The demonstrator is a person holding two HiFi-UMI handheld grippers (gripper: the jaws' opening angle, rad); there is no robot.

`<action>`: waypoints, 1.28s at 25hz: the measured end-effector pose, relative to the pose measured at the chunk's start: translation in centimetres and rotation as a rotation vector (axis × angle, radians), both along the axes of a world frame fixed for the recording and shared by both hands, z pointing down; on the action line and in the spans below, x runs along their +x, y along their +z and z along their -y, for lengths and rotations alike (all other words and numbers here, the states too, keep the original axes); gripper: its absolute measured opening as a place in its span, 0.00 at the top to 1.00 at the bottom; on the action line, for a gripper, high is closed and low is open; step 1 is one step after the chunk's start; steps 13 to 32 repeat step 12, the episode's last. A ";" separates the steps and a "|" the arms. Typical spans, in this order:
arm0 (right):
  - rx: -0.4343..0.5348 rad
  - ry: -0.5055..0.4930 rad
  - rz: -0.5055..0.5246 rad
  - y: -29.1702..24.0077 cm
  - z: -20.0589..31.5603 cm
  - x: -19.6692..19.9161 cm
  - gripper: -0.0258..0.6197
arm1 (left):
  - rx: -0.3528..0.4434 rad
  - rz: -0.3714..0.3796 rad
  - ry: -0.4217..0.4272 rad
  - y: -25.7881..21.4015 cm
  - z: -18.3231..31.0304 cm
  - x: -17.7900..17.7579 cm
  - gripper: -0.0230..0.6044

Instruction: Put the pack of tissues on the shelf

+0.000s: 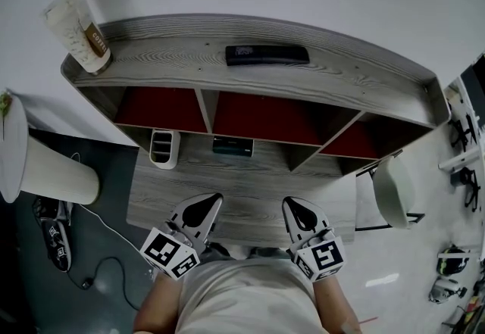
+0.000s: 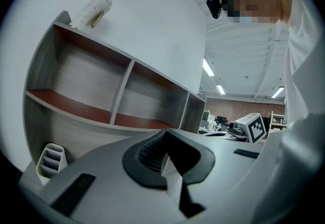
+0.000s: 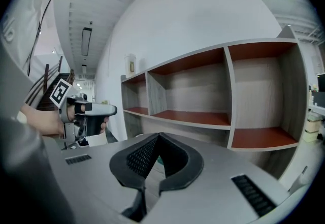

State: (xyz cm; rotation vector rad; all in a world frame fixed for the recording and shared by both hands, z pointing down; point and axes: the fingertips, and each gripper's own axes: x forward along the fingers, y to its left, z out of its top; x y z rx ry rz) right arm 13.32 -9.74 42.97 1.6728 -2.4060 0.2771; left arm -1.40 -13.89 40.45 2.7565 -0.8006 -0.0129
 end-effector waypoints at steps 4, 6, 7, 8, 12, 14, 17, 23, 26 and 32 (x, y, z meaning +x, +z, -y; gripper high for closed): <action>-0.008 -0.003 -0.003 0.4 0.0 -0.3 0.92 | 0.010 0.007 0.003 0.2 -0.1 0.0 0.94; -0.012 -0.005 -0.005 0.5 0.1 -0.4 0.92 | 0.010 0.005 0.012 0.3 -0.1 -0.1 0.94; -0.013 -0.006 -0.005 0.6 0.1 -0.5 0.92 | 0.009 0.007 0.015 0.3 -0.2 -0.1 0.94; -0.013 -0.007 -0.005 0.6 0.1 -0.6 0.92 | 0.006 0.009 0.016 0.4 -0.2 -0.2 0.94; -0.018 -0.008 -0.008 0.6 0.2 -0.9 0.92 | -0.015 0.014 0.008 0.3 0.0 -0.4 0.94; -0.018 -0.008 -0.008 0.6 0.2 -0.9 0.92 | -0.015 0.014 0.008 0.3 0.0 -0.4 0.94; -0.018 -0.008 -0.008 0.6 0.2 -0.9 0.92 | -0.015 0.014 0.008 0.3 0.0 -0.4 0.94; -0.018 -0.008 -0.008 0.6 0.2 -0.9 0.92 | -0.015 0.014 0.008 0.3 0.0 -0.4 0.94; -0.018 -0.008 -0.008 0.6 0.2 -0.9 0.92 | -0.015 0.014 0.008 0.3 0.0 -0.4 0.94; -0.018 -0.008 -0.008 0.6 0.2 -0.9 0.92 | -0.015 0.014 0.008 0.3 0.0 -0.4 0.94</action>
